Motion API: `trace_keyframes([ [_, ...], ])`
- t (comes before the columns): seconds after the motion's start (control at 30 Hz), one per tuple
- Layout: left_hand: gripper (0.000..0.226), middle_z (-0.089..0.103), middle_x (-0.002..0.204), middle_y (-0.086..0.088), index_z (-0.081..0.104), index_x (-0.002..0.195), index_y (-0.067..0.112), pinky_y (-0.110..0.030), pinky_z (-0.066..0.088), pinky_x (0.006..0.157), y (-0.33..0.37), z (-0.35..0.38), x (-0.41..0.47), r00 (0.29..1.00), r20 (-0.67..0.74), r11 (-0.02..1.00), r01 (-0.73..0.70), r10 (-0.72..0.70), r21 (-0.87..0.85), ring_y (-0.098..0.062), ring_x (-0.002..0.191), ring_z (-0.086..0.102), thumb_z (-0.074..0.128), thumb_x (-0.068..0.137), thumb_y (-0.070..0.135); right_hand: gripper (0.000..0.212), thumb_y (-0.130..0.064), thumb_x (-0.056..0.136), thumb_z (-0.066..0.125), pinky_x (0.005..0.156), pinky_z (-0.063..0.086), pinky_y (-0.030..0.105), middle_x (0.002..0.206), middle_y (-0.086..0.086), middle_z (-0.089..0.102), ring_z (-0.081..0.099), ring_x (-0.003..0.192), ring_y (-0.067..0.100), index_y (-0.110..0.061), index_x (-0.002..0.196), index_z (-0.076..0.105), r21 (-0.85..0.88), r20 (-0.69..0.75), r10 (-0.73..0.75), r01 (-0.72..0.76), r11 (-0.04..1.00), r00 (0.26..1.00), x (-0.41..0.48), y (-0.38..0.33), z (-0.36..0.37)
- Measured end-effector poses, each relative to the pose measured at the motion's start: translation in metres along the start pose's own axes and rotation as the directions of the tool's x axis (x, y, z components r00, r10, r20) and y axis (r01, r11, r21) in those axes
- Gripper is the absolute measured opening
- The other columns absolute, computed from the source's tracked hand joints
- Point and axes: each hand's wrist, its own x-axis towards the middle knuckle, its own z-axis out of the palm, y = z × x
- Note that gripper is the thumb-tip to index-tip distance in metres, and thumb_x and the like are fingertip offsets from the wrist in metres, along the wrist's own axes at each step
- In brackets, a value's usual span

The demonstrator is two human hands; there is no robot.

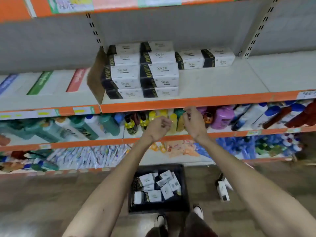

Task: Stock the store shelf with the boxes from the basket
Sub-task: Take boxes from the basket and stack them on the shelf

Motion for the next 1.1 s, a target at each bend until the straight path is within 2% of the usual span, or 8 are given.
trace_keyframes([
  [0.17,0.014,0.062,0.112,-0.014,0.064,0.103,0.002,-0.029,0.046,0.086,-0.103,0.021,-0.038,0.969,0.082,0.965,0.243,-0.235,-0.102,-0.026,0.108,0.058,0.052,0.095,0.002,0.023,-0.024,0.100,0.041,0.074,0.048,0.037,0.105,0.005,0.064,0.059,0.094,0.023,-0.015,0.118,0.050,-0.034,0.146,0.078,-0.074,0.997,0.986,-0.060,0.022,0.049],
  [0.33,0.017,0.066,0.108,-0.012,0.068,0.101,0.004,-0.008,0.045,0.073,-0.201,0.070,-0.066,0.894,0.130,0.893,0.441,-0.428,-0.087,-0.022,0.103,0.062,0.054,0.093,0.001,0.020,-0.022,0.100,0.043,0.076,0.050,0.037,0.104,0.005,0.066,0.062,0.092,0.024,-0.014,0.117,0.050,-0.086,0.284,0.203,-0.186,0.979,0.937,-0.103,0.082,0.110],
  [0.5,0.020,0.070,0.109,-0.014,0.070,0.106,0.006,-0.030,0.047,0.086,-0.324,0.136,-0.069,0.813,0.147,0.825,0.562,-0.563,0.053,-0.030,0.105,0.064,0.059,0.089,0.008,0.022,-0.025,0.097,0.046,0.072,0.046,0.032,0.103,0.005,0.069,0.065,0.091,0.028,-0.015,0.116,0.051,-0.176,0.359,0.334,-0.288,0.941,0.872,-0.139,0.183,0.197],
  [0.63,0.012,0.069,0.097,-0.011,0.062,0.080,0.024,-0.033,0.051,0.087,-0.432,0.201,-0.060,0.724,0.138,0.737,0.662,-0.676,0.134,-0.032,0.100,0.064,0.061,0.083,0.013,0.027,-0.032,0.098,0.047,0.071,0.046,0.033,0.095,0.001,0.063,0.062,0.090,0.025,-0.014,0.117,0.051,-0.221,0.422,0.441,-0.382,0.897,0.792,-0.164,0.278,0.279],
  [0.73,0.013,0.068,0.107,-0.010,0.062,0.095,0.018,-0.037,0.053,0.086,-0.505,0.249,-0.052,0.666,0.105,0.674,0.726,-0.738,0.132,-0.029,0.100,0.064,0.064,0.082,0.017,0.030,-0.035,0.097,0.049,0.073,0.045,0.034,0.096,0.000,0.061,0.060,0.093,0.024,-0.011,0.115,0.051,-0.241,0.498,0.491,-0.430,0.870,0.715,-0.185,0.347,0.340],
  [0.87,0.047,0.047,0.131,-0.011,0.047,0.126,0.011,-0.017,0.036,0.057,-0.587,0.307,-0.042,0.648,0.056,0.648,0.746,-0.759,0.152,-0.017,0.084,0.052,0.064,0.084,0.022,0.030,-0.035,0.095,0.053,0.075,0.039,0.031,0.114,0.007,0.061,0.058,0.100,0.024,-0.011,0.112,0.052,-0.286,0.563,0.563,-0.496,0.820,0.605,-0.205,0.428,0.412],
  [1.0,0.058,0.031,0.139,-0.014,0.037,0.135,0.008,-0.038,0.045,0.091,-0.654,0.344,-0.037,0.581,-0.029,0.560,0.796,-0.813,0.230,-0.032,0.116,0.048,0.063,0.084,0.021,0.027,-0.033,0.096,0.053,0.069,0.036,0.033,0.087,0.009,0.051,0.051,0.079,0.023,-0.006,0.093,0.052,-0.331,0.626,0.595,-0.520,0.788,0.504,-0.222,0.491,0.467],
  [1.1,0.060,0.028,0.140,-0.017,0.032,0.134,0.003,-0.049,0.042,0.100,-0.694,0.364,-0.033,0.521,-0.061,0.484,0.825,-0.851,0.293,-0.038,0.123,0.042,0.061,0.084,0.020,0.030,-0.030,0.093,0.059,0.061,0.033,0.027,0.066,0.006,0.042,0.045,0.060,0.019,-0.009,0.075,0.045,-0.353,0.621,0.632,-0.554,0.754,0.463,-0.232,0.530,0.501],
])
